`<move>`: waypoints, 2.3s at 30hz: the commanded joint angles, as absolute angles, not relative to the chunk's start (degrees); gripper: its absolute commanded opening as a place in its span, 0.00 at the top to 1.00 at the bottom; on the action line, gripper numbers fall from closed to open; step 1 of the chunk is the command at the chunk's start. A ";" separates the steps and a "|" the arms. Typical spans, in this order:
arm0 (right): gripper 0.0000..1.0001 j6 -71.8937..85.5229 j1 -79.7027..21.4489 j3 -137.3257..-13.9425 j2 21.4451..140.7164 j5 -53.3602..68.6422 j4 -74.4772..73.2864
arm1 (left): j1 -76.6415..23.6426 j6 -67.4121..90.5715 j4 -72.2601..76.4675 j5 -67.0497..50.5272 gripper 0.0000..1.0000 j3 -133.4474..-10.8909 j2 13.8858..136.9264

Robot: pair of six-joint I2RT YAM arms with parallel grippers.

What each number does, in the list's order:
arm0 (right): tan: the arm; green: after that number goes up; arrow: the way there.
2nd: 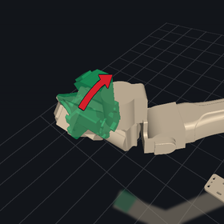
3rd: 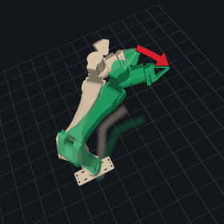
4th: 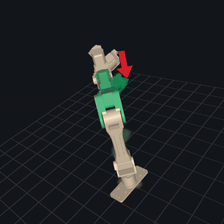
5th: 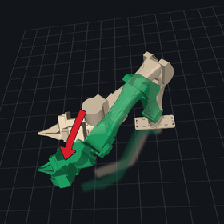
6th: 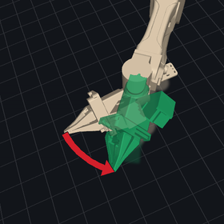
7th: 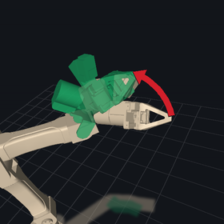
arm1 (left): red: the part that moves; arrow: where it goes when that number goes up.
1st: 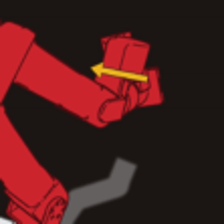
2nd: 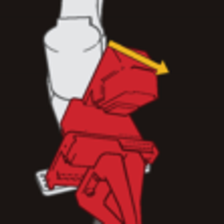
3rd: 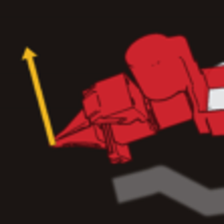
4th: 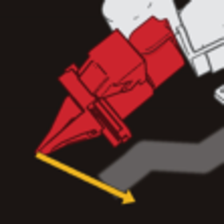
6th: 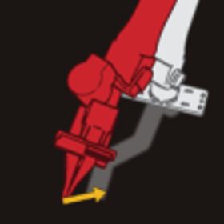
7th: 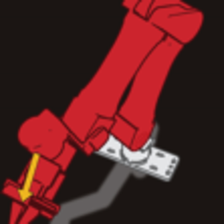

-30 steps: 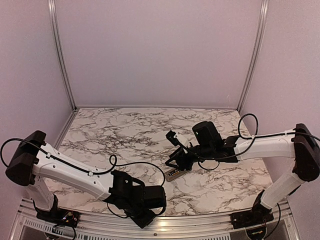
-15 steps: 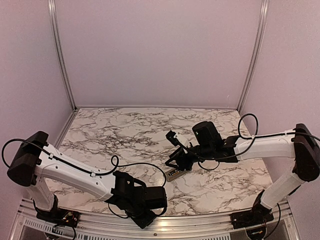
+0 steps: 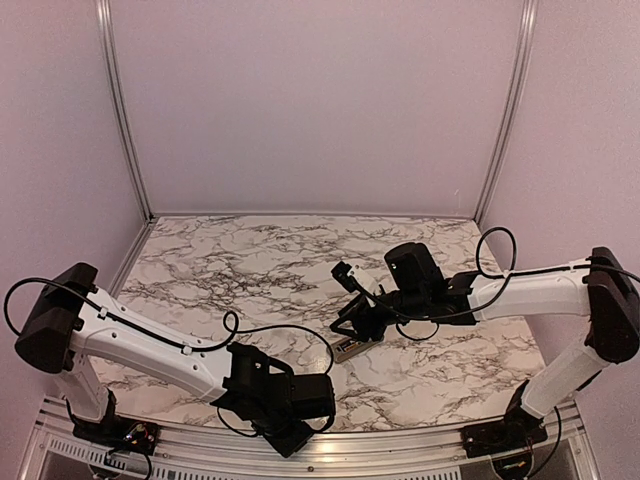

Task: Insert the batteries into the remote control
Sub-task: Pick up the battery cover from the center of the board.

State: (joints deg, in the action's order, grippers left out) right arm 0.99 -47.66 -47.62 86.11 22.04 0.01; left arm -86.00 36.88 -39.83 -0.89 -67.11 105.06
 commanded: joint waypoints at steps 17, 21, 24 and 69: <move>0.55 0.77 -47.20 -47.25 86.17 23.32 0.87 | -86.15 36.12 -43.34 4.12 0.84 -67.78 106.53; 0.55 0.79 -47.19 -47.44 86.38 23.65 0.96 | -85.77 36.13 -44.13 5.89 0.82 -67.98 105.11; 0.55 0.97 -47.18 -47.53 86.62 24.18 1.16 | -84.74 35.85 -44.38 6.60 0.82 -67.75 103.94; 0.54 0.18 -47.20 -48.02 86.30 22.98 -1.42 | -83.13 33.04 -40.30 3.88 0.89 -65.61 106.18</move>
